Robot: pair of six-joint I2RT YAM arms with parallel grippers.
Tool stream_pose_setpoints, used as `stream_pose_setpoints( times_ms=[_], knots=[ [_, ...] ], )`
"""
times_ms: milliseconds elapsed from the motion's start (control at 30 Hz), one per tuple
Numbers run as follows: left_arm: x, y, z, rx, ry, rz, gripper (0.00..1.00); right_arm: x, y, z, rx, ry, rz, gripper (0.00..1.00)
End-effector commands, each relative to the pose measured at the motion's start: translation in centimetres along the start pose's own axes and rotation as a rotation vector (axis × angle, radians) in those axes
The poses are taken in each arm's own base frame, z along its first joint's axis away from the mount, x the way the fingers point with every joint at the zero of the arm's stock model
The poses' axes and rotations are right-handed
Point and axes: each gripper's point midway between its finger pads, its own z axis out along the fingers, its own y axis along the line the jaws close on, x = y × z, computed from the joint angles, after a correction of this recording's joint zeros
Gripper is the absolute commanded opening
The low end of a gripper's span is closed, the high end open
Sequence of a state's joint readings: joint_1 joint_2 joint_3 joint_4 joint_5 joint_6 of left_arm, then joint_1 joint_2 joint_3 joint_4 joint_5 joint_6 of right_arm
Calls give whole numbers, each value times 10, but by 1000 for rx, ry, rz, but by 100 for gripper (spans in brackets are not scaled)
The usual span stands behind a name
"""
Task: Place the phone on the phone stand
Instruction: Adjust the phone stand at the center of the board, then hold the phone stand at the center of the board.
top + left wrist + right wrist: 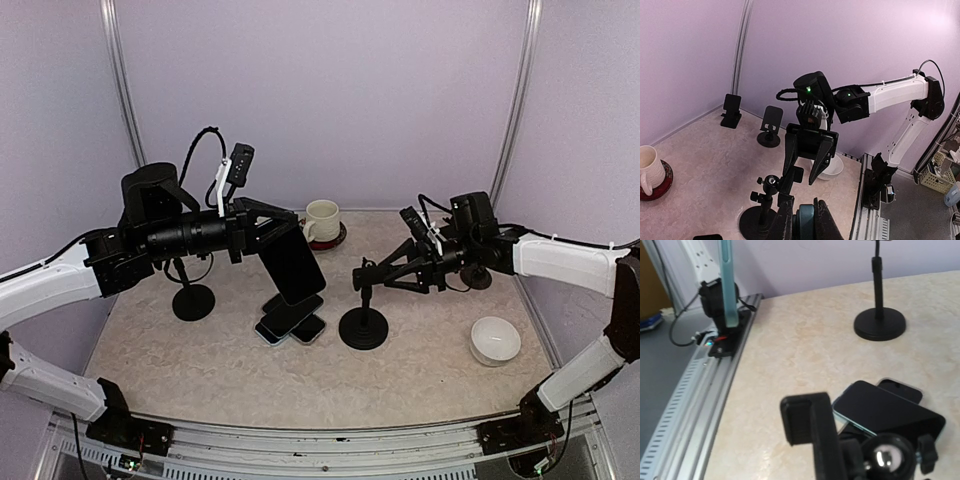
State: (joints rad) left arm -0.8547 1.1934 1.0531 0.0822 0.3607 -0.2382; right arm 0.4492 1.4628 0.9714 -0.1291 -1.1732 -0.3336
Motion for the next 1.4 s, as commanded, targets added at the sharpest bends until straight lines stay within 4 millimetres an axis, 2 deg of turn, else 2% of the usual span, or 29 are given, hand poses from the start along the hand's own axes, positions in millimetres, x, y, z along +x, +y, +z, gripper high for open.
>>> stream_pose_setpoints(
  times_ms=[0, 333, 567, 1000, 1200, 1367],
  knots=[
    [-20, -8, -4, 21, -80, 20, 0, 2, 3, 7, 74, 46, 1, 45],
    [-35, -14, 0, 47, -93, 53, 0, 11, 5, 9, 83, 67, 8, 47],
    [-45, -27, 12, 129, -84, 89, 0, 20, 7, 7, 108, 74, 17, 47],
    [-55, -63, 41, 358, -88, 208, 0, 16, 14, -5, 170, 52, 4, 68],
    [-48, -73, 57, 464, -66, 274, 0, 9, 13, -14, 181, 31, -7, 65],
    [-40, -74, 68, 514, -55, 288, 0, 12, 6, -15, 161, 30, 20, 57]
  ],
)
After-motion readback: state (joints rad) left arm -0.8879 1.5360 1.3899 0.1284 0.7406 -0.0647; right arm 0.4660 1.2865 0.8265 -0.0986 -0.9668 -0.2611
